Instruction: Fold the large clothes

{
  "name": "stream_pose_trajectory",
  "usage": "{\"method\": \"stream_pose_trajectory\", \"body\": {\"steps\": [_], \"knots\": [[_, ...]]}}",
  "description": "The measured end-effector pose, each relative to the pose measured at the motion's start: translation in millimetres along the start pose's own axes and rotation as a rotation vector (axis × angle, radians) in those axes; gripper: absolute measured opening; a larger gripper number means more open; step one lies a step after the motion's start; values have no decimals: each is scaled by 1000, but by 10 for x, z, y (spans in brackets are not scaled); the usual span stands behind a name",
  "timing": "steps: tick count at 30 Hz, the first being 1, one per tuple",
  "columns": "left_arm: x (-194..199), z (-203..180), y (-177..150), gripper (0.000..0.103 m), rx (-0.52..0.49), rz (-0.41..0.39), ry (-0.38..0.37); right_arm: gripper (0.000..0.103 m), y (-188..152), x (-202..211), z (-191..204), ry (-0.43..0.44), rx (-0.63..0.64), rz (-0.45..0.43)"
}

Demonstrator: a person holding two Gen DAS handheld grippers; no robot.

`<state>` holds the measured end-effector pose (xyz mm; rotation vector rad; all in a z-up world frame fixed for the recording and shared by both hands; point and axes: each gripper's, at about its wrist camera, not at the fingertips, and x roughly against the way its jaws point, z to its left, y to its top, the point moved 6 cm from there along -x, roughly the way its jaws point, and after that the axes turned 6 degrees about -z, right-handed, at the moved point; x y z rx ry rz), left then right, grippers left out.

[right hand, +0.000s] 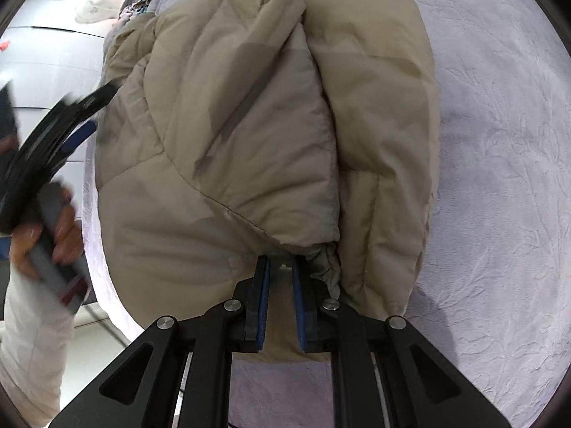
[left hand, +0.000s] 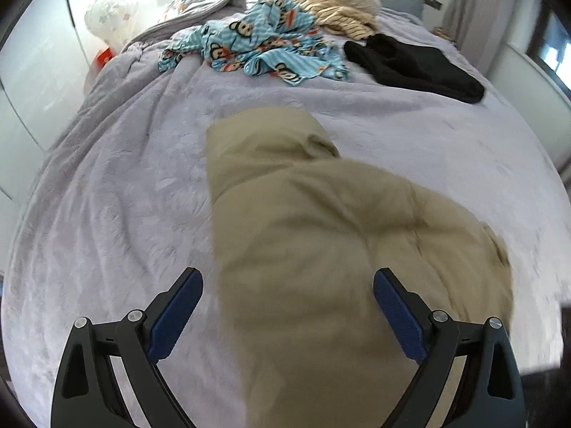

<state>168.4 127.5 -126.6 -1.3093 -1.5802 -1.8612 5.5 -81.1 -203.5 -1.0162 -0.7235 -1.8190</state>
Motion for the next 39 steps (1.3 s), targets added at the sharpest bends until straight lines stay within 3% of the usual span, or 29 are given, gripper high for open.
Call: {"method": "stream_pose_trajectory", "body": {"steps": [5, 8, 11, 16, 26, 39], "knots": [[375, -113, -591, 97, -37, 47, -38, 12, -35, -27, -90, 2, -22, -6], [372, -184, -976, 97, -42, 106, -35, 12, -59, -52, -122, -6, -17, -10], [312, -187, -1156, 102, -10, 123, -30, 12, -105, -102, -124, -22, -8, -4], [262, -186, -1232, 103, 56, 160, -26, 12, -111, -161, -94, -56, -14, 2], [426, -246, -1171, 103, 58, 196, 20, 15, -217, 37, 98, -112, -15, 0], [454, -227, -1206, 103, 63, 229, 24, 15, -432, 228, 113, -126, -34, -26]]}}
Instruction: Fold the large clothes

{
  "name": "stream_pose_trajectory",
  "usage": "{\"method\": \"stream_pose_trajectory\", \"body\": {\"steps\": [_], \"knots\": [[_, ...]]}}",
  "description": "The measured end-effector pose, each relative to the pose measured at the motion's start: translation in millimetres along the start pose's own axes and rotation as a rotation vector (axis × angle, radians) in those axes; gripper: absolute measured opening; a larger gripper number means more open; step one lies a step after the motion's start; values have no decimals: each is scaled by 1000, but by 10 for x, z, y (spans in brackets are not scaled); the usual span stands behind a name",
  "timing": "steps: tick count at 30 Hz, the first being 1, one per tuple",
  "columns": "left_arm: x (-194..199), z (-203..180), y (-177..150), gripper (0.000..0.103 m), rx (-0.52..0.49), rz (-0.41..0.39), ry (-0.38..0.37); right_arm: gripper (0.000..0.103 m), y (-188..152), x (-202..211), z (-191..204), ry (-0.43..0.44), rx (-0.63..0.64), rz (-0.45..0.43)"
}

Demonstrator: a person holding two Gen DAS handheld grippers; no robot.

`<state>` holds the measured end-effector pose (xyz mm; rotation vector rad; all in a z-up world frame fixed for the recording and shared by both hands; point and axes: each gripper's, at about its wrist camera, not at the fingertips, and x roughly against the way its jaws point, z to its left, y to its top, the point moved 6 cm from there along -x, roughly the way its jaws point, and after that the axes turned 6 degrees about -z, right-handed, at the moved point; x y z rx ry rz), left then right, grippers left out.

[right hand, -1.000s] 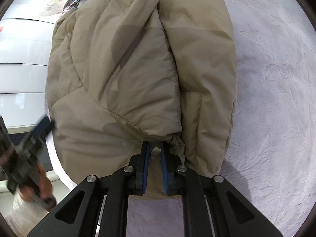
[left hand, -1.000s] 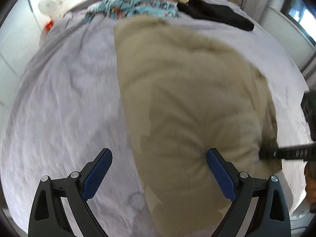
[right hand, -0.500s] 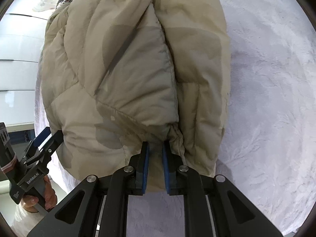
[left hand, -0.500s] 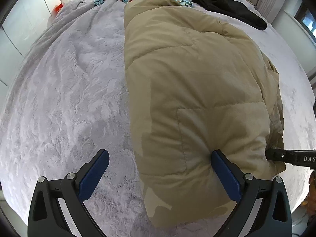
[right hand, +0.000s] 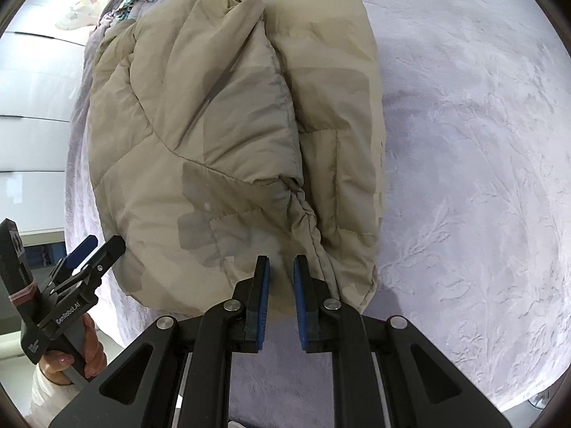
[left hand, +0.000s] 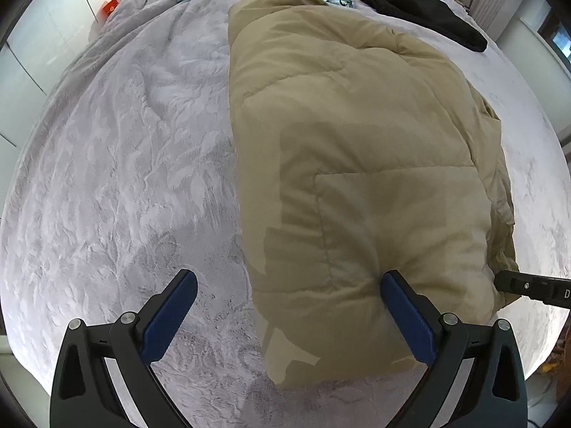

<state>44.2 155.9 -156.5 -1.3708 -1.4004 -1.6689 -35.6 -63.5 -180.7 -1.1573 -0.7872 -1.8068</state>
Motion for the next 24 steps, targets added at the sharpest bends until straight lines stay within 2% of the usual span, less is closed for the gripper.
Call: {"method": "stream_pose_trajectory", "body": {"steps": [11, 19, 24], "knots": [[46, -6, 32, 103, 9, 12, -18, 15, -232, 214, -50, -10, -29, -21], [139, -17, 32, 103, 23, -2, 17, 15, -325, 322, -71, -20, -20, -16], [223, -56, 13, 103, 22, -2, 59, 15, -293, 382, -70, 3, -12, -26]]}}
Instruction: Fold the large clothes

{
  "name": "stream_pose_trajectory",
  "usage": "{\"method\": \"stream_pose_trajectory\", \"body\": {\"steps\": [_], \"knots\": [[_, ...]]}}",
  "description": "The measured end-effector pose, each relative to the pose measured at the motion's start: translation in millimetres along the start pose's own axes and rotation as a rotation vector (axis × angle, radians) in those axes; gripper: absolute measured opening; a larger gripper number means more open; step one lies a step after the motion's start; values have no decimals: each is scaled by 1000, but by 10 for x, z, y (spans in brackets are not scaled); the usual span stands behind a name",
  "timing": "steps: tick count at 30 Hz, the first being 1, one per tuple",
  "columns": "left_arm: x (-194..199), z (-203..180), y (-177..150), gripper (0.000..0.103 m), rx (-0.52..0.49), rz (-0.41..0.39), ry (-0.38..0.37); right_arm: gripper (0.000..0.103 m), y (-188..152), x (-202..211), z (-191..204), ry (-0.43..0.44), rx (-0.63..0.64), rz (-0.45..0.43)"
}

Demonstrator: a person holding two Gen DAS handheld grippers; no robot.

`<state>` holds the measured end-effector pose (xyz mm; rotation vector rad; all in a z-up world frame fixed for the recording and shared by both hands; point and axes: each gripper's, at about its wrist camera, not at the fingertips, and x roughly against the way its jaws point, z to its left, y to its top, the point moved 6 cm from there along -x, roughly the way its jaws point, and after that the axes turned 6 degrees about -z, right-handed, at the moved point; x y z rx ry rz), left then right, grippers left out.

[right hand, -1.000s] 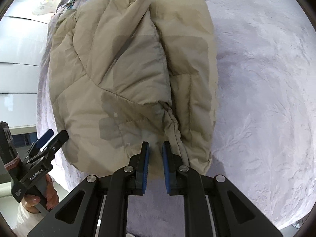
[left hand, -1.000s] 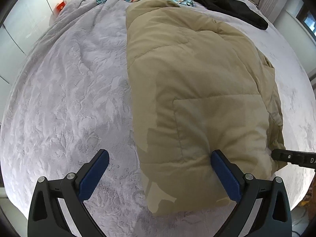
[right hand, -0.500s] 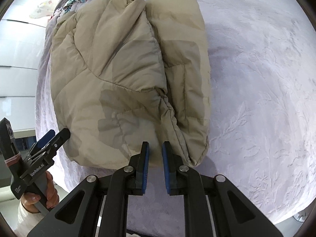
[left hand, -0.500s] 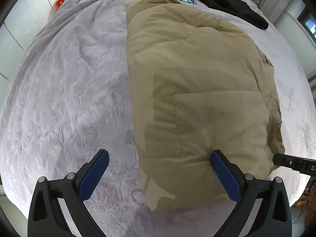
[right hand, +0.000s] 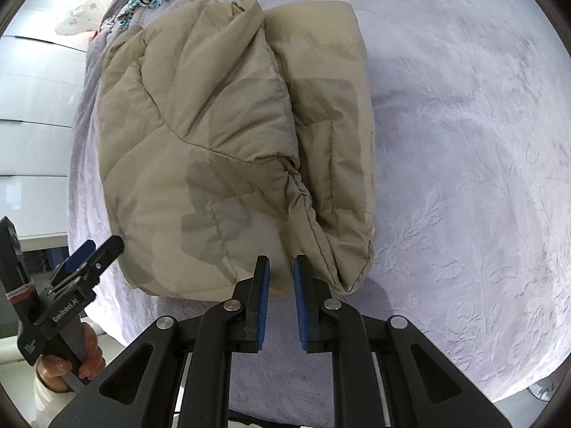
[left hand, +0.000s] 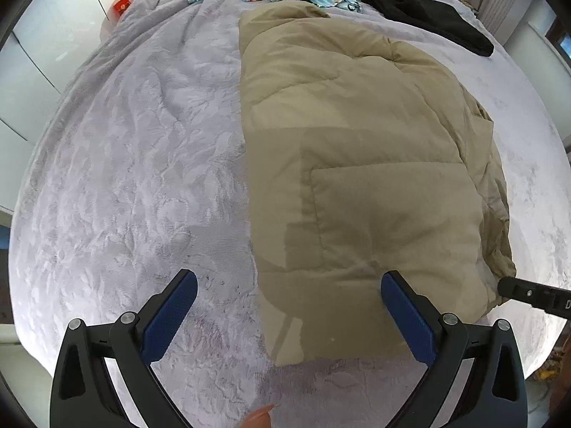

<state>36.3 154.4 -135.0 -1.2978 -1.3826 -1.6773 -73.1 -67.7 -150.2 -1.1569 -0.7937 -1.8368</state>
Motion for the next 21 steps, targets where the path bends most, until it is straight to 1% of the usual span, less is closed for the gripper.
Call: {"method": "stream_pose_trajectory", "body": {"steps": [5, 6, 7, 8, 9, 10, 11, 13, 15, 18, 19, 21], "knots": [[221, -78, 39, 103, -14, -52, 69, 16, 3, 135, -39, 12, 18, -14], [266, -89, 46, 103, 4, -54, 56, 16, 4, 170, -42, 10, 28, -17], [304, -100, 47, 103, 31, -51, 36, 20, 3, 210, -38, 7, 40, -23], [347, -116, 46, 103, 56, -50, 19, 33, 10, 267, -30, 2, 55, -32], [378, -124, 49, 103, 65, -52, 21, 44, 21, 333, -16, -4, 72, -47], [434, -140, 51, 103, 70, -63, 39, 64, 32, 399, -5, -14, 87, -66], [489, -160, 51, 103, 71, -75, 54, 75, 47, 490, 3, -27, 105, -91], [614, -221, 42, 103, 77, -91, 52, 76, 71, 620, 22, -38, 130, -114], [746, -267, 36, 103, 87, -110, 55, 80, 93, 737, 10, -50, 141, -126], [981, -357, 27, 103, 94, -153, 57, 83, 98, 895, -4, -69, 152, -148], [1063, -383, 16, 103, 97, -166, 64, 87, 97, 939, -8, -76, 160, -157], [1209, -420, -4, 103, 98, -189, 86, 88, 69, 1048, 18, -81, 178, -188]]}}
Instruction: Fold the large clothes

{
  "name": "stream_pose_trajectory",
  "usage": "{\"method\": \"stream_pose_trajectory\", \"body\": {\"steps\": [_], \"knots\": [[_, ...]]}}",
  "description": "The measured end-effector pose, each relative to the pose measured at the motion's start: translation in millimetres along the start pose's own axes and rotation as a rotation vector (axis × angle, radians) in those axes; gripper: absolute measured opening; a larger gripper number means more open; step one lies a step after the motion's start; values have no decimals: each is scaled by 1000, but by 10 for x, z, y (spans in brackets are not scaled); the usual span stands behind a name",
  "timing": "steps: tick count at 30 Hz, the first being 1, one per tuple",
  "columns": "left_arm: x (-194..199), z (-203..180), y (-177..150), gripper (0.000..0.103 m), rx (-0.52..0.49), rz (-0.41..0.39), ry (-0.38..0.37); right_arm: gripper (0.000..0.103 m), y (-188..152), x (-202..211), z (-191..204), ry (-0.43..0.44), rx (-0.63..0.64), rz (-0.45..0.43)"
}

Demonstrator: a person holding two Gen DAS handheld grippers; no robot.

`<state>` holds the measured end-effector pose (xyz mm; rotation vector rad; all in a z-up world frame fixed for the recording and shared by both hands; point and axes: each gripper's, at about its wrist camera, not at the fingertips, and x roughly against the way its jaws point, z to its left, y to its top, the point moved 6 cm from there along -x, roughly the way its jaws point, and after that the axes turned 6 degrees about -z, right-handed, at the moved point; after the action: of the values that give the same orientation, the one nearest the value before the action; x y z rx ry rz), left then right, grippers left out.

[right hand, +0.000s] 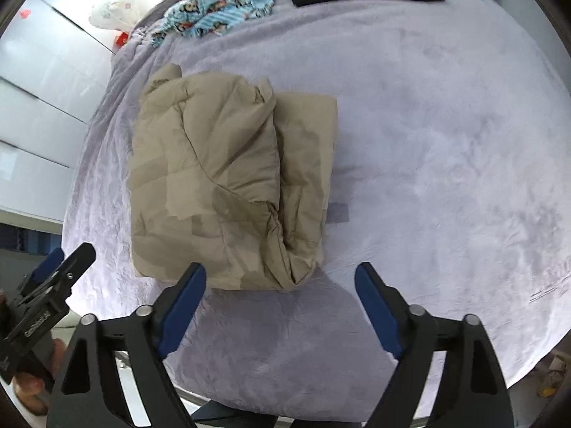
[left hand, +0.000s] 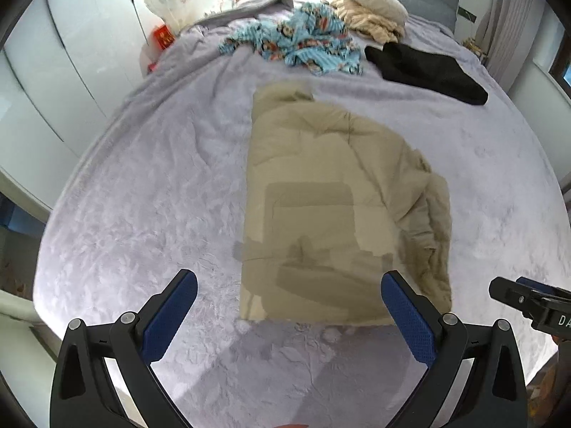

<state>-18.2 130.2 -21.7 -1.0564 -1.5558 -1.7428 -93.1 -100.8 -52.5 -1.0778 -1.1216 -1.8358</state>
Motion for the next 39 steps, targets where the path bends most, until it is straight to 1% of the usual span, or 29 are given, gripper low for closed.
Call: {"method": "stream_pose_trajectory", "body": {"steps": [1, 2, 4, 6, 8, 10, 13, 16, 19, 23, 27, 32, 39], "knots": [[72, -13, -7, 103, -1, -10, 11, 92, 8, 57, -6, 2, 6, -15], [140, -25, -18, 103, -2, -15, 19, 103, 18, 111, 6, 3, 11, -32], [231, -30, -30, 103, 9, -21, 26, 103, 32, 263, 17, 11, 25, -84], [329, -28, -58, 103, 27, -24, 30, 103, 48, 358, 61, -1, 49, -118], [426, -36, -53, 103, 34, -36, 20, 103, 60, 453, 98, -23, 69, -147], [485, -31, -31, 103, 27, -49, 14, 103, 58, 526, 155, -31, 91, -144], [583, -14, 52, 103, 5, -77, 10, 103, 52, 605, 240, -9, 94, -140], [672, 63, 152, 103, 0, -104, 13, 103, 53, 682, 338, -17, 103, -177], [711, 176, 261, 103, -4, -104, 9, 103, 129, 733, 448, -41, 98, -222], [712, 313, 415, 103, -22, -105, 17, 103, 201, 795, 587, -66, 85, -259], [700, 406, 513, 103, -29, -113, 16, 103, 268, 852, 702, -109, 76, -297], [659, 491, 563, 103, -14, -103, 2, 103, 328, 862, 779, -134, 70, -303], [637, 533, 580, 103, -13, -104, 3, 103, 351, 866, 818, -151, 72, -303]]}}
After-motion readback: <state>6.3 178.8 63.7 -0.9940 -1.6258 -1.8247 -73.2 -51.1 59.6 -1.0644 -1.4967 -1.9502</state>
